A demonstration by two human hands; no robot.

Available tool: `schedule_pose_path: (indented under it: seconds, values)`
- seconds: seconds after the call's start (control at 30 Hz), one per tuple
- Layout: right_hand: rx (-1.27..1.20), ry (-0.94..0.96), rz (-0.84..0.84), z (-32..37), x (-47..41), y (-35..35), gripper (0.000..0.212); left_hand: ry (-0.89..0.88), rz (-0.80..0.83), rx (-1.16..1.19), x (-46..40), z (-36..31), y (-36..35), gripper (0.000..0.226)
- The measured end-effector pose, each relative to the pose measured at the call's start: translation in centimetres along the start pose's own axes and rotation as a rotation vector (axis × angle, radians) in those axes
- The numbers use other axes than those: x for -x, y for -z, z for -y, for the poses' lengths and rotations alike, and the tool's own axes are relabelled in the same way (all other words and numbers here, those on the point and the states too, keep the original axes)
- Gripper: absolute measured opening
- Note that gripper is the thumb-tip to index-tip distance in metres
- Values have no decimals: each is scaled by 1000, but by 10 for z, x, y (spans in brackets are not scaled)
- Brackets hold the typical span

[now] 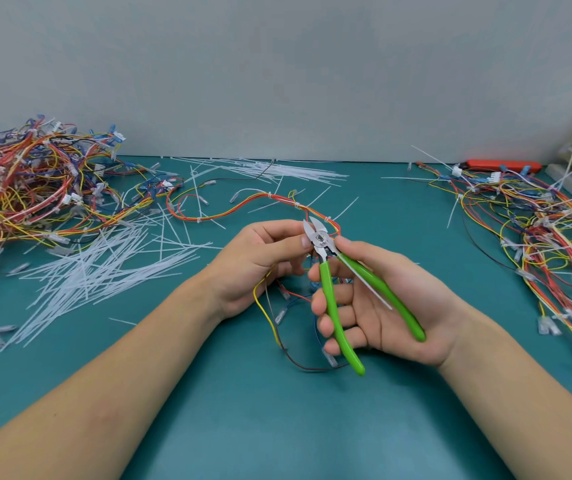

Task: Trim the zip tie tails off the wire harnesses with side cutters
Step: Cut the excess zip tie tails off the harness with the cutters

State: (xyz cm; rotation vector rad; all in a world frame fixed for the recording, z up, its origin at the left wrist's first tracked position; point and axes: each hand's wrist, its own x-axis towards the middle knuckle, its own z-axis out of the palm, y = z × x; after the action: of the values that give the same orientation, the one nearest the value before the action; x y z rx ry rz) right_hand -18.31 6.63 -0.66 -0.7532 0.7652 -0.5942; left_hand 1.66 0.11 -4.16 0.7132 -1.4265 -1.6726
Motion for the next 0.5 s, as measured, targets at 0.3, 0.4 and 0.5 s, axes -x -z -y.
schedule_pose_path:
  seconds: [0.3, 0.4, 0.5]
  values:
    - [-4, 10, 16, 0, -1, 0, 43, 4, 22, 9, 0, 0, 1, 17]
    - [-1, 9, -1, -1, -1, 0, 42, 6, 26, 8, 0, 0, 1, 17]
    - [22, 23, -33, -1, -1, -1, 41, 5, 16, 12, 0, 0, 1, 23]
